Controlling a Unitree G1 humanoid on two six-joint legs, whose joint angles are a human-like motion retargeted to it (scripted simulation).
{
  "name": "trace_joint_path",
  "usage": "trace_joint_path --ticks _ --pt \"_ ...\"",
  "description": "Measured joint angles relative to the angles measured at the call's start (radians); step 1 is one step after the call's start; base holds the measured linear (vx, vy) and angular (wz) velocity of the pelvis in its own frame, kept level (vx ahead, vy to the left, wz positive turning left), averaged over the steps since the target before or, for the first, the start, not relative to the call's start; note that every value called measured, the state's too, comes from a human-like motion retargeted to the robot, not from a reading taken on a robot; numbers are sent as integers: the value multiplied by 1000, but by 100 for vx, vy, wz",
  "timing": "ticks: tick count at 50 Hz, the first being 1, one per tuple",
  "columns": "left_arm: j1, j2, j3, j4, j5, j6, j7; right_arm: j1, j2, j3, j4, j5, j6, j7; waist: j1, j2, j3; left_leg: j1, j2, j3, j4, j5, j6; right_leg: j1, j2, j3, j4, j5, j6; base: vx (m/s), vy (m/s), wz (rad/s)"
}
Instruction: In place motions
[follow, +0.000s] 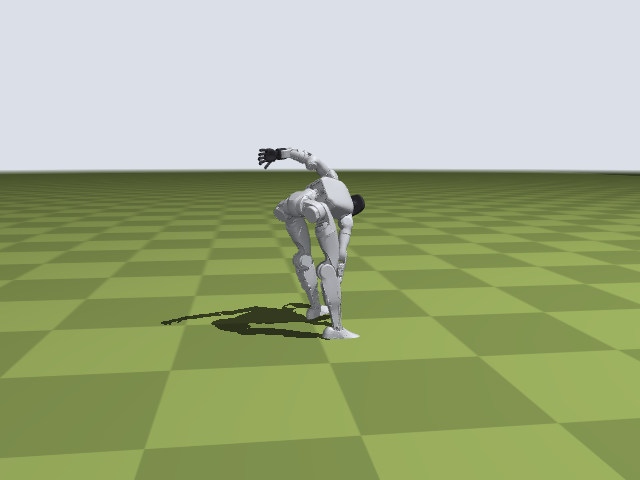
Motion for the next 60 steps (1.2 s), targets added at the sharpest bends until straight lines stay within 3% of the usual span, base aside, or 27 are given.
trace_joint_path --ticks 5,13,19,29,38,43,47,52,60 --pt "7 -30 -7 0 -46 12 1 67 24 -33 -27 34 -45 194 -67 0 0 22 -3 -13 40 -23 4 40 -1 -16 2 -1 -1 -1 0 4" --pt "7 -104 -36 -29 -213 57 -54 312 152 -131 -27 -14 -126 119 -227 -5 0 97 -20 -18 220 -134 31 168 -12 -15 -7 24 20 -11 -1 19" --pt "61 -144 23 -25 -303 95 -127 489 415 -139 -73 -128 -138 116 -417 -168 0 223 -18 8 302 -221 45 269 -14 71 -31 60 18 -18 16 -34" --pt "132 -209 303 -40 -359 119 -129 666 736 104 -66 -296 -150 54 -780 -472 0 621 12 111 296 -318 46 569 -19 194 -31 42 28 -8 22 -40" --pt "126 -284 553 -59 -414 161 -123 833 868 255 -83 -312 -171 70 -974 -619 0 1067 -6 149 211 -370 36 941 -43 213 -15 -34 36 22 24 -18" --pt "100 -314 620 -140 -448 209 -161 896 918 279 -179 -328 -190 119 -995 -655 -1 1278 -19 169 152 -384 32 1117 -50 217 -8 -83 33 22 14 -19" --pt "117 -332 646 -238 -458 204 -174 929 947 286 -315 -346 -224 178 -998 -663 -52 1402 -28 179 100 -374 30 1213 -47 218 -10 -111 28 29 16 -30" --pt "151 -350 654 -360 -458 184 -140 933 968 298 -484 -317 -266 254 -1014 -641 -142 1484 -27 194 51 -363 19 1265 -29 230 -4 -138 14 27 17 -23" --pt "160 -332 613 -460 -487 177 -152 880 1001 314 -681 -107 -298 335 -1025 -606 -211 1538 -18 192 19 -359 17 1312 -2 216 10 -176 -6 13 6 3"
